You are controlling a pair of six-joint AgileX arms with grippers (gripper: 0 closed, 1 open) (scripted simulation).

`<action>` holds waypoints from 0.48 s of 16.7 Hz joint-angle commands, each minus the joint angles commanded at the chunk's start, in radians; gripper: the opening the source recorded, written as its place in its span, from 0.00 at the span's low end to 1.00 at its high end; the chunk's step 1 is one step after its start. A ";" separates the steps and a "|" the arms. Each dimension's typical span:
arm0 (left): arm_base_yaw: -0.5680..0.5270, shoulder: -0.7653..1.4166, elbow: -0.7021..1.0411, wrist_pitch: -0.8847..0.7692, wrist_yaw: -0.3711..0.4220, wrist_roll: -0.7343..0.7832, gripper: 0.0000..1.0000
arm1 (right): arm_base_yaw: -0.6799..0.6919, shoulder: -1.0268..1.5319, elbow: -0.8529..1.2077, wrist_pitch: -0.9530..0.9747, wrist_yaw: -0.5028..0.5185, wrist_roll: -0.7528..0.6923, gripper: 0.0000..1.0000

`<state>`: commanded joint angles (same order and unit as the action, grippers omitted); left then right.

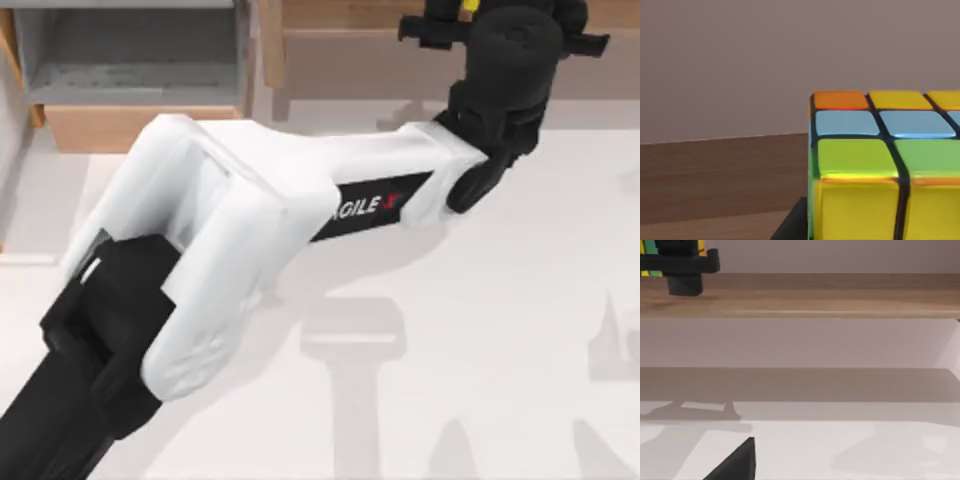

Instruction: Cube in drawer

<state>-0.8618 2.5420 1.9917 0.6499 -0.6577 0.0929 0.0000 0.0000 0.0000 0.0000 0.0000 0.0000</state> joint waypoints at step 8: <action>0.069 -0.016 -0.043 -0.062 -0.083 -0.079 0.00 | 0.000 0.000 0.000 0.000 0.000 0.000 1.00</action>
<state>-0.7933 2.5261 1.9490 0.5876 -0.7407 0.0143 0.0000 0.0000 0.0000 0.0000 0.0000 0.0000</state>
